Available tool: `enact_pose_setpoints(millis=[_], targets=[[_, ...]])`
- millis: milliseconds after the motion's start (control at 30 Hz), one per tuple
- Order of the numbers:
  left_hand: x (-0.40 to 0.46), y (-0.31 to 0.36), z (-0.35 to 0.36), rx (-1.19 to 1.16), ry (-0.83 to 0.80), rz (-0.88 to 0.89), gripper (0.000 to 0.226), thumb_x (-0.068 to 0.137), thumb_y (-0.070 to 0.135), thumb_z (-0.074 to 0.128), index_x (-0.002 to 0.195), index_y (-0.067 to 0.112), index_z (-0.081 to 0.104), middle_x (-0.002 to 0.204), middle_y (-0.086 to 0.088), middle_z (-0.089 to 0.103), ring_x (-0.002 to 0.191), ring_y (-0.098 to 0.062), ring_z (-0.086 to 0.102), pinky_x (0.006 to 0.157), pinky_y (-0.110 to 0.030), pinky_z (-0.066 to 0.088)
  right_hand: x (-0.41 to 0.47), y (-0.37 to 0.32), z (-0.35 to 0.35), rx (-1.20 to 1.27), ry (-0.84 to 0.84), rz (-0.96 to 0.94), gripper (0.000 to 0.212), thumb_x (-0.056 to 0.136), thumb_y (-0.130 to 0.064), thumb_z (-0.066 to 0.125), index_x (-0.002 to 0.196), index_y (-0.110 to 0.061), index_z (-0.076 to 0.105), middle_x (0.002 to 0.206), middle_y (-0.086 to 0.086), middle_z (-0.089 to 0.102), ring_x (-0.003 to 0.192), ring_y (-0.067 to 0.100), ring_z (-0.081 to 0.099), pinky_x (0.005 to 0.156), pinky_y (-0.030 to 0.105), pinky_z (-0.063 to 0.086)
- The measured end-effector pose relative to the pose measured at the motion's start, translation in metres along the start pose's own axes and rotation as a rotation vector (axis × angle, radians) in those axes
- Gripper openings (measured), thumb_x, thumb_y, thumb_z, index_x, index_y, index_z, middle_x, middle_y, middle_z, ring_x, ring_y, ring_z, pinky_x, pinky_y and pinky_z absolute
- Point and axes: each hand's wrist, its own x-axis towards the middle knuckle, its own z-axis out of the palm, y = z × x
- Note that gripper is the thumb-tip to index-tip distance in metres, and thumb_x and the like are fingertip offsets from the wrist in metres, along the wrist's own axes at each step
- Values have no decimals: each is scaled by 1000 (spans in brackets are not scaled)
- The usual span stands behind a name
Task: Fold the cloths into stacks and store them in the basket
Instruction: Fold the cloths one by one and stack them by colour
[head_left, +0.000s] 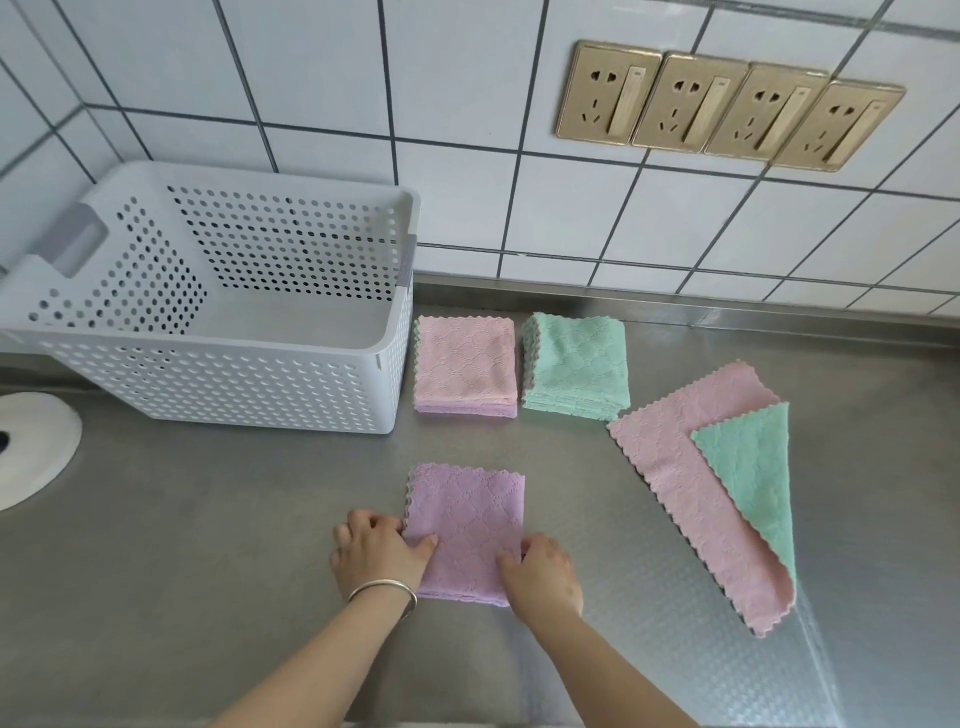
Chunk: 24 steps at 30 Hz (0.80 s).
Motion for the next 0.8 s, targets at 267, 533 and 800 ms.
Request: enact_pose_setpoints(millis=[267, 533, 800], targets=[[-9, 26, -30, -558, 18, 30, 20, 83, 26, 62, 91, 15, 49, 94, -12, 65, 91, -35, 60, 77, -36, 45, -11, -15, -23, 390, 78, -91, 10, 92, -22, 50, 92, -14, 43, 72, -7, 48, 74, 21, 51, 62, 30, 37], [44, 91, -89, -646, 208, 469, 46, 88, 4, 47, 129, 25, 49, 128, 3, 51, 111, -15, 52, 93, -23, 36, 49, -83, -96, 581, 210, -268, 12, 92, -20, 53, 91, -11, 45, 70, -8, 43, 63, 5, 43, 55, 17, 34], [111, 119, -68, -402, 109, 348, 53, 86, 9, 53, 138, 15, 41, 144, -10, 32, 130, -25, 37, 108, -29, 28, 118, -119, -94, 635, 190, -114, 24, 91, -22, 56, 111, -10, 54, 83, -3, 56, 75, 14, 54, 67, 24, 40]])
